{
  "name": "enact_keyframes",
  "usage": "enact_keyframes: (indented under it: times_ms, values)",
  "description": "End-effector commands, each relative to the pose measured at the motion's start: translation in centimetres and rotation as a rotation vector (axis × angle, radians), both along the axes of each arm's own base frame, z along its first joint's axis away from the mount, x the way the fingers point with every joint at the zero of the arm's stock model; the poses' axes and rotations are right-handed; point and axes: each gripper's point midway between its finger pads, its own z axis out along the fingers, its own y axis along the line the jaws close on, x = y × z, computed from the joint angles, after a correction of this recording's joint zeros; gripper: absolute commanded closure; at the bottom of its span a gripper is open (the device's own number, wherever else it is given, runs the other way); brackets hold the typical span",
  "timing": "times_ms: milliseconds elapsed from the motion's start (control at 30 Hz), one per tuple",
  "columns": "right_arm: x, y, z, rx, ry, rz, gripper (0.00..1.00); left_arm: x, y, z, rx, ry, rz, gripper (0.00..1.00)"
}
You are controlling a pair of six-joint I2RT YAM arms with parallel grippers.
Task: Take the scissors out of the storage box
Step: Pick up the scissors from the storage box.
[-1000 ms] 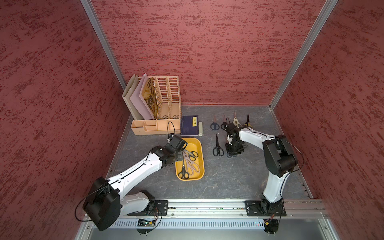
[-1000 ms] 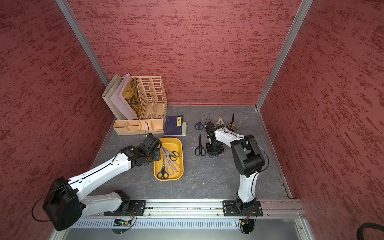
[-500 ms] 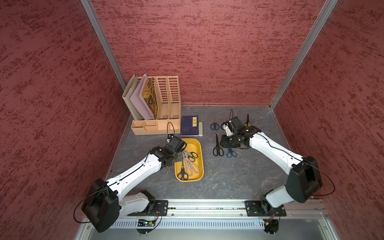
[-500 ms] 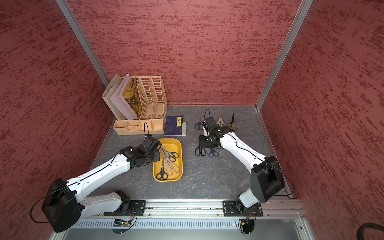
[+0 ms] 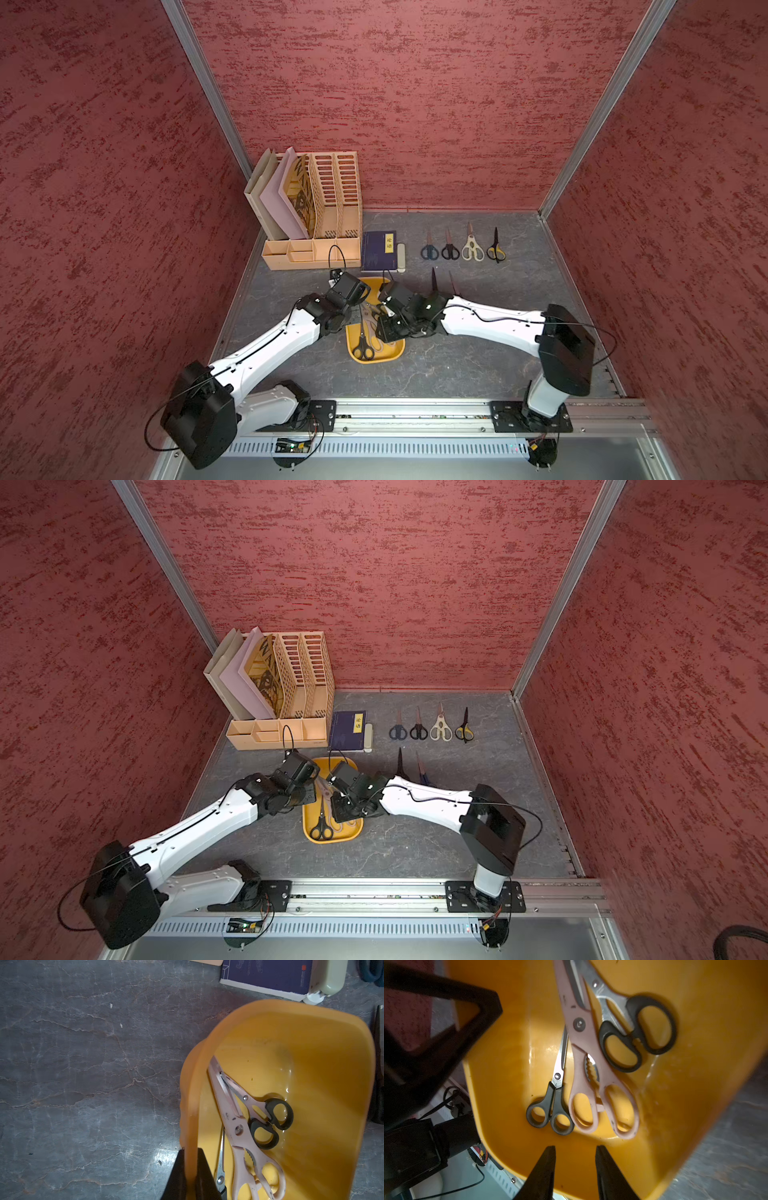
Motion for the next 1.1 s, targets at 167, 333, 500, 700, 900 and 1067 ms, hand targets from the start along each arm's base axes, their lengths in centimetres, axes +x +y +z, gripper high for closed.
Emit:
enact_keyframes:
  times_ms: [167, 333, 500, 700, 900, 1067]
  values:
    - [1.6, 3.6, -1.4, 0.021, -0.033, -0.128, 0.69, 0.4, 0.6, 1.5, -0.035, -0.063, 0.046, 1.00]
    - [2.4, 3.7, -3.0, -0.034, -0.052, -0.173, 0.73, 0.3, 0.7, 1.7, -0.031, -0.062, 0.039, 1.00]
    - [3.0, 3.2, -4.1, -0.099, -0.082, -0.211, 0.77, 0.2, 0.9, 1.8, -0.037, -0.065, 0.036, 1.00]
    - [2.3, 4.2, -4.9, -0.120, -0.072, -0.185, 0.79, 0.2, 1.0, 1.9, -0.045, -0.069, 0.042, 1.00]
    - [1.6, 3.6, -6.8, -0.183, -0.053, -0.207, 0.81, 0.2, 1.1, 2.0, -0.056, -0.072, 0.054, 1.00]
    - [1.7, 3.2, -7.3, -0.194, -0.054, -0.231, 0.94, 0.0, 1.4, 2.1, -0.065, -0.074, 0.059, 1.00]
